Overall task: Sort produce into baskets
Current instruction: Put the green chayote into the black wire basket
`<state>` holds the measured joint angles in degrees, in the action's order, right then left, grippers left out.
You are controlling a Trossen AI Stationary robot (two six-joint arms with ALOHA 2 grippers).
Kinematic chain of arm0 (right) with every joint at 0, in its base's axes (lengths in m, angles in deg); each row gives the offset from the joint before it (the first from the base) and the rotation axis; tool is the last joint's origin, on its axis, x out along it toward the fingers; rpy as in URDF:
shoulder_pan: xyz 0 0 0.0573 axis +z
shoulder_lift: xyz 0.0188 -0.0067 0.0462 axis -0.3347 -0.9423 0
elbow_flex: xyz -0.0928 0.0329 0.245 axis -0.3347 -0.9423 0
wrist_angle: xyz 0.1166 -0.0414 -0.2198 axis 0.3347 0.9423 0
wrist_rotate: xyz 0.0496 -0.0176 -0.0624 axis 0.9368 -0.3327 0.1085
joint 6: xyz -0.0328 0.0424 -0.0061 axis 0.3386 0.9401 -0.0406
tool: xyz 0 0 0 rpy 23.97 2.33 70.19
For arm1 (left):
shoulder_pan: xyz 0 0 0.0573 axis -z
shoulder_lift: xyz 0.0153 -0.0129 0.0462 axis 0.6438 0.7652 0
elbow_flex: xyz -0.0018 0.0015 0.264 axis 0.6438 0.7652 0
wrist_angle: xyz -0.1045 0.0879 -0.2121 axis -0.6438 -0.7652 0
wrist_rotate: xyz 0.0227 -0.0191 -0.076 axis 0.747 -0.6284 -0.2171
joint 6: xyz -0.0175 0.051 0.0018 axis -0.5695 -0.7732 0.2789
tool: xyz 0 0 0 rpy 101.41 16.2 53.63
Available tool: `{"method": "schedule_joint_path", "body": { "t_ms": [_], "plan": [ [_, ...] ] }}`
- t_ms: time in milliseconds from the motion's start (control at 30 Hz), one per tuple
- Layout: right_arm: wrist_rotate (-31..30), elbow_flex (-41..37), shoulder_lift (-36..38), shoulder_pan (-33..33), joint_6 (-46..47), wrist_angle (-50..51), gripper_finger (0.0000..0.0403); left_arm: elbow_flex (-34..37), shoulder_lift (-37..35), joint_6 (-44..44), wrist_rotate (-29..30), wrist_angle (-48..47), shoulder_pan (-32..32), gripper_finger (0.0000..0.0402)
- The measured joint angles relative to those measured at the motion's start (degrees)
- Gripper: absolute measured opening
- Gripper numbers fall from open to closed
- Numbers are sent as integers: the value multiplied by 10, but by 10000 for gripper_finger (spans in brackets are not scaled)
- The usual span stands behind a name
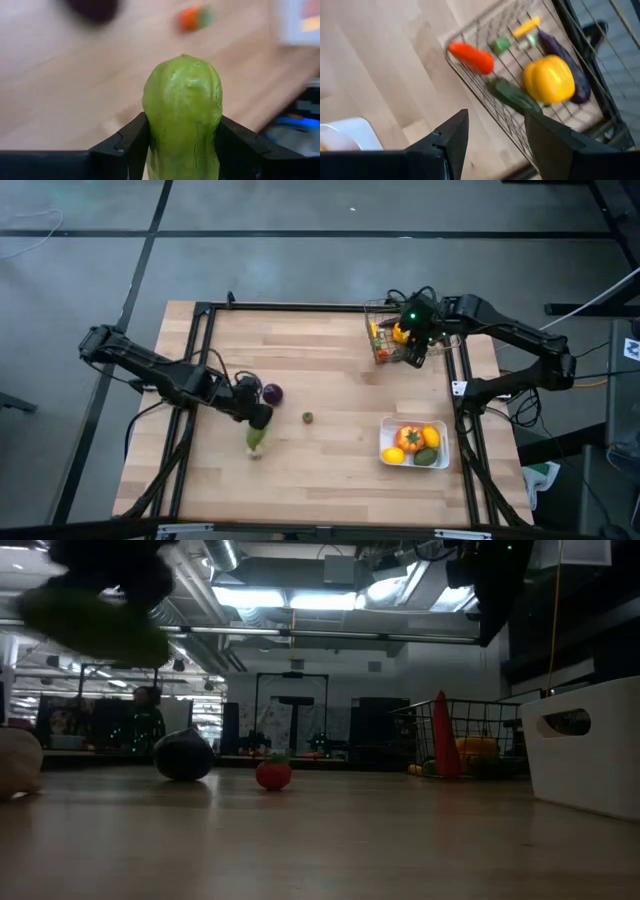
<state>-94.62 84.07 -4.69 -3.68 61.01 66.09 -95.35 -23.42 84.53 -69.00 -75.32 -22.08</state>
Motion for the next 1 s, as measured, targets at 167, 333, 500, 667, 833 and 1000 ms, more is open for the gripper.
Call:
{"method": "schedule_joint_path", "body": {
  "t_ms": [167, 333, 500, 667, 833, 1000],
  "plan": [
    [6, 0, 0, 44, -1, -46, 193, -4, 3, -110, 67, 180, -32, 192],
    [6, 0, 0, 93, -2, -84, 193, -4, 27, -287, 147, 394, -73, 192],
    [6, 0, 0, 136, -1, -121, 193, -4, 84, -475, 183, 607, -121, 193],
    [5, 0, 0, 164, 0, -165, 193, -4, 168, -611, 184, 803, -171, 193],
    [-7, 0, 0, 177, 0, -206, 193, -4, 258, -641, 184, 931, -219, 193],
    [-13, 0, 0, 176, -2, -251, 193, -31, 348, -638, 184, 1014, -265, 193]
  ]
}}
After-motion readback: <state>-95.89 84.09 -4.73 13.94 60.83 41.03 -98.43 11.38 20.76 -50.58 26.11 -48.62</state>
